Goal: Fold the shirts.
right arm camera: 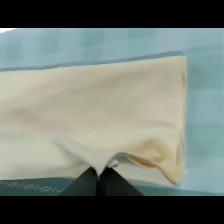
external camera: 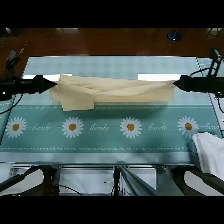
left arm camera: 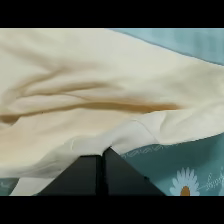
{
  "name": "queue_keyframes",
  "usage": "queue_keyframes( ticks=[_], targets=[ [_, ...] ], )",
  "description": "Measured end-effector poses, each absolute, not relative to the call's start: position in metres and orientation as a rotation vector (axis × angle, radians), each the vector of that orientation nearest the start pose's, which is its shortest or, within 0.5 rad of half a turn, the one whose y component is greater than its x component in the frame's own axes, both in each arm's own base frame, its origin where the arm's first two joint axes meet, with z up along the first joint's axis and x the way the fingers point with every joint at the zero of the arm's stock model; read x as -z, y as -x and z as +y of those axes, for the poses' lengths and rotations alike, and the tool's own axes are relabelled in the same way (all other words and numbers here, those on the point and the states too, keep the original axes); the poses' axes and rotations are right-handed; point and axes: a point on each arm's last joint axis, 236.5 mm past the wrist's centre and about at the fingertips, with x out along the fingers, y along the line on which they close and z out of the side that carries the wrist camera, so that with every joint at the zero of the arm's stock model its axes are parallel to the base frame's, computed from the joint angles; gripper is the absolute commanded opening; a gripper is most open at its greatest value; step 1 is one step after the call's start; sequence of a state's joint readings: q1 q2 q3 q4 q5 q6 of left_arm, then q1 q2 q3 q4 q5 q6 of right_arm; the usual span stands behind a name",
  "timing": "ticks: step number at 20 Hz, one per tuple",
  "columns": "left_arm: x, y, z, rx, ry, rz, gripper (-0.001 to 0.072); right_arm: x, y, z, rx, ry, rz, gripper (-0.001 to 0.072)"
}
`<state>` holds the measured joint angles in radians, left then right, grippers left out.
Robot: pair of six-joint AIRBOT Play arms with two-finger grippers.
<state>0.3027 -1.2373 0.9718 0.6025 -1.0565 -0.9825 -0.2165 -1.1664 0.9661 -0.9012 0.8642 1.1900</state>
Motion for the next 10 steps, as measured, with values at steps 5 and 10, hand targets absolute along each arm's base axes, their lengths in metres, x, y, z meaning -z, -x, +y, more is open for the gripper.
queue_keyframes(
  ticks=[5,10],
  targets=[
    [-0.061,-0.466,-0.043,0.452,0.569,0.868,0.0031,-0.025,-0.451,0.015,-0.167,-0.405,0.873,0.0013],
    [-0.053,-0.501,-0.044,0.48,0.579,0.883,0.0032,-0.013,-0.475,0.008,-0.141,-0.399,0.864,0.0013]
  ],
)
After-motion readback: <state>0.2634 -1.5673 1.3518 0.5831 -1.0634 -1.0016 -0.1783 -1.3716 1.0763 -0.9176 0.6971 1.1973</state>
